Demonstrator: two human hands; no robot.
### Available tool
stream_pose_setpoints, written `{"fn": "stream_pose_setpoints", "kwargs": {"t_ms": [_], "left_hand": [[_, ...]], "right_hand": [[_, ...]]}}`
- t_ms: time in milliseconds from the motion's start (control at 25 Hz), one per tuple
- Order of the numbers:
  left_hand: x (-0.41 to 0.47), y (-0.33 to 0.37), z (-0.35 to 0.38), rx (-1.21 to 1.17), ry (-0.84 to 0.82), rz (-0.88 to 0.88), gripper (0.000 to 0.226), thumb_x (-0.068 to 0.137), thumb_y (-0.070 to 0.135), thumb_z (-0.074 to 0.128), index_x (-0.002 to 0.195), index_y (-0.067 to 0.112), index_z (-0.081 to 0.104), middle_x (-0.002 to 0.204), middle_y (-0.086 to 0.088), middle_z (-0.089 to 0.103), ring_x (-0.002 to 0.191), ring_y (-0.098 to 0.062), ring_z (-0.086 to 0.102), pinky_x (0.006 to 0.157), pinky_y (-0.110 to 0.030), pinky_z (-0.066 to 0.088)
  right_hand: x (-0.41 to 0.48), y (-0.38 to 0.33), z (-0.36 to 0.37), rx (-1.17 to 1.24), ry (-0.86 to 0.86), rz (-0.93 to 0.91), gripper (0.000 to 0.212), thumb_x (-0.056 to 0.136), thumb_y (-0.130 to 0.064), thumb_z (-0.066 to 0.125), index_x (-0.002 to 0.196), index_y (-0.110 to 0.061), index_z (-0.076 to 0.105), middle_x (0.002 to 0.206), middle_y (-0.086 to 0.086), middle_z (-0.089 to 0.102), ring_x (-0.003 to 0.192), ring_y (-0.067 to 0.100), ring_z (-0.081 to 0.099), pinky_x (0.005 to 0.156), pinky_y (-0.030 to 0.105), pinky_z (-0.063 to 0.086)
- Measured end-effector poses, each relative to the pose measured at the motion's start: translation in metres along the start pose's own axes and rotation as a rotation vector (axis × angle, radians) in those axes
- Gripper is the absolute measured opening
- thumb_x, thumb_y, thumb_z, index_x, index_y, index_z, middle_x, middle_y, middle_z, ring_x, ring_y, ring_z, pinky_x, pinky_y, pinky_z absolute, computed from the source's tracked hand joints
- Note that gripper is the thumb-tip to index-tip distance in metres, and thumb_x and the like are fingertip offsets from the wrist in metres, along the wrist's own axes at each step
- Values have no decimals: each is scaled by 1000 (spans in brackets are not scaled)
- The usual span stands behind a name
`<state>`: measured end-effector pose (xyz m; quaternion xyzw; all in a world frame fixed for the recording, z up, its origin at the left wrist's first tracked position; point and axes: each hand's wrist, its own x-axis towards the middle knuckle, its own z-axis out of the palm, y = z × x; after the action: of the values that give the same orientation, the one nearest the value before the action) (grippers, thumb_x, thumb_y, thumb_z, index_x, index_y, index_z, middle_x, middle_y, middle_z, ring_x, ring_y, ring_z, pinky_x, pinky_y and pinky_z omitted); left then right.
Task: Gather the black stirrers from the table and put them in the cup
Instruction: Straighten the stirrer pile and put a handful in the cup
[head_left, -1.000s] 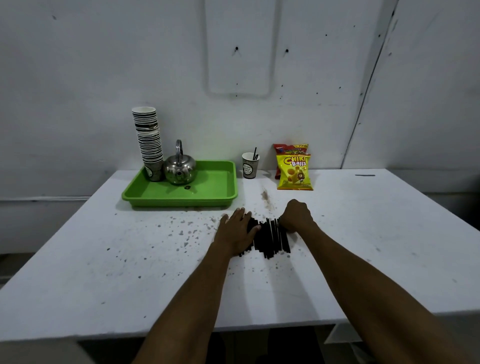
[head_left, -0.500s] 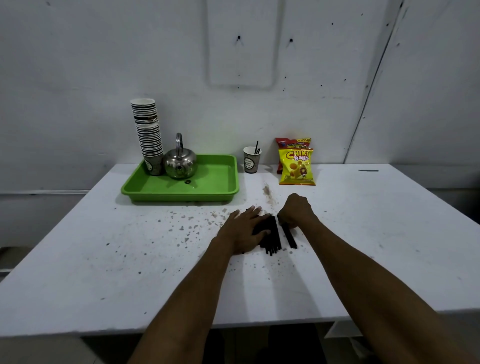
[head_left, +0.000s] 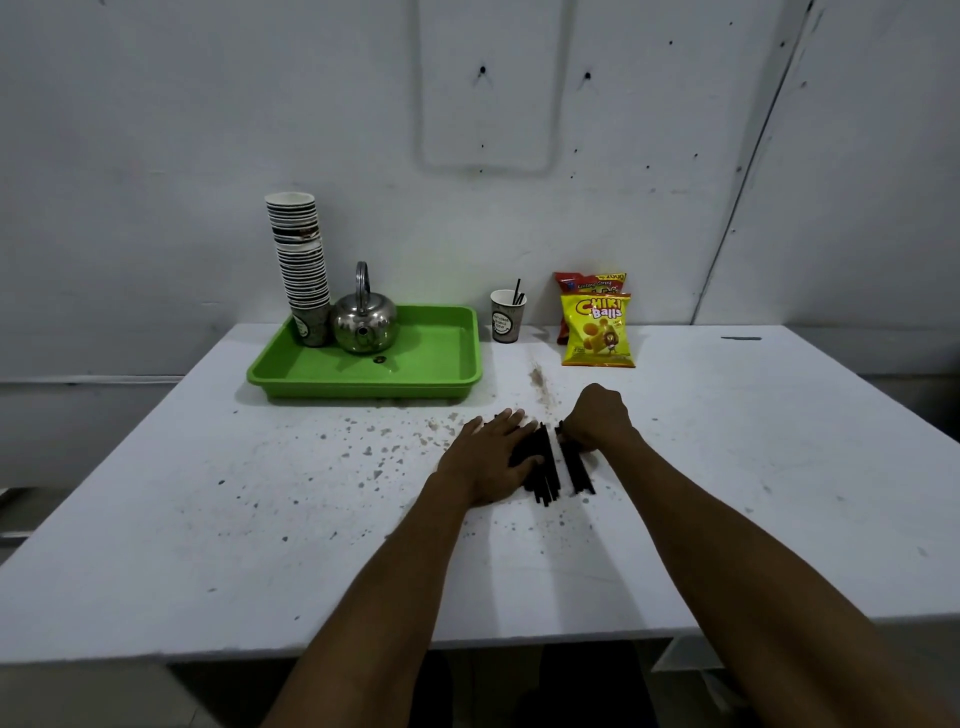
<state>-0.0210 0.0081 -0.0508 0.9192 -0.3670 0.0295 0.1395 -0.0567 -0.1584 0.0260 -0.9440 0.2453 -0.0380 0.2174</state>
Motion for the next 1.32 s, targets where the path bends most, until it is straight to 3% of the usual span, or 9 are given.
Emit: {"fn": "stream_pose_setpoints", "kwargs": {"t_ms": [80,160,280,320,400,880,1320], "left_hand": [[0,0,0,-3,7,0,62,94,58,31,150,34,18,163,5,16,151,-11,9,123,-46,10],[1,0,0,-9,9,-3,62,94,57,31,150,34,18,163,6,16,151,-10,9,124,-45,10],[0,0,0,-18,3,-8,62,94,58,31,150,34,18,163,5,14,151,-10,6,124,-45,9],[-1,0,-1,-26,3,-9,63,95,58,30,151,33,18,163,5,13,151,-10,5,124,-45,9],[-1,1,-2,-56,14,-15,64,95,60,27,151,31,19,163,4,13,151,-9,4,124,-44,10],[4,-2,2,39,-37,-25,69,96,60,21,153,23,9,164,4,5,151,-9,0,124,-43,8],[2,-1,-1,0,-47,-67,71,96,60,21,153,21,7,164,5,4,151,-7,-1,125,-43,3]], "right_hand": [[-2,-1,-1,14,4,1,34,71,-14,75,66,-12,42,102,16,67,77,27,61,45,19,35],[-6,-5,-2,7,-10,3,34,67,-15,79,71,-11,46,102,16,67,84,29,67,54,23,46],[-12,-13,-2,-53,-25,-6,28,71,-10,76,74,-11,49,110,17,66,99,32,69,69,30,51],[-12,-14,-1,-68,-19,-6,21,73,-9,74,83,-9,55,113,17,65,103,33,67,74,31,53],[-9,-15,-1,-78,-3,10,31,76,-7,71,105,-5,61,117,16,63,108,33,65,82,33,53],[-18,-16,6,-104,66,6,34,85,-12,62,118,-4,58,126,16,59,118,34,59,92,36,50],[-31,-6,20,-155,126,-122,27,87,-11,62,113,-3,58,120,17,62,113,33,61,88,35,50]]}}
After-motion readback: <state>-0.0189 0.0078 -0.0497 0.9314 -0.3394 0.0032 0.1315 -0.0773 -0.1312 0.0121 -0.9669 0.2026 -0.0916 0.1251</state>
